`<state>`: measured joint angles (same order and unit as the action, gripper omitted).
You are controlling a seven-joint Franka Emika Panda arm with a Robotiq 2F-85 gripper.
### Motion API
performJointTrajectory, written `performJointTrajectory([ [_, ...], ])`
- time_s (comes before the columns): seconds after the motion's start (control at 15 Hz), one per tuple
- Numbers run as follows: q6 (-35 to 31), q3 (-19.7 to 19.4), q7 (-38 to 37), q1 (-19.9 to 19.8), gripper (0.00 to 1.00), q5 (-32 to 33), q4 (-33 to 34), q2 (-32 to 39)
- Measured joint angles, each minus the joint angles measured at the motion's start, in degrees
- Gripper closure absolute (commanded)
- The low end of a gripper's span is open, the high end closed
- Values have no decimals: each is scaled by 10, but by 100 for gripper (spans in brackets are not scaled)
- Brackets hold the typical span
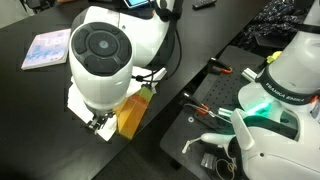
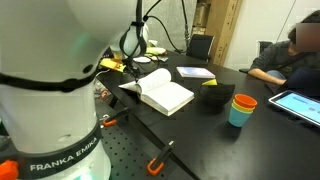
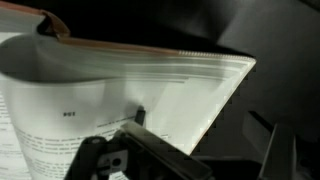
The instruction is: Open the book
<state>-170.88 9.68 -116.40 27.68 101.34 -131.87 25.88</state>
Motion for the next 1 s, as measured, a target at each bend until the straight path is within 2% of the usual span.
performJointTrajectory([
  [0.47,-21,3,31,0,0,-95,-20,7],
  [0.6,-25,17,86,-11,0,-169,-37,6],
  [0.8,-37,74,207,-54,0,-305,-83,4],
  [1.0,-36,119,332,-71,0,-438,-118,-12],
])
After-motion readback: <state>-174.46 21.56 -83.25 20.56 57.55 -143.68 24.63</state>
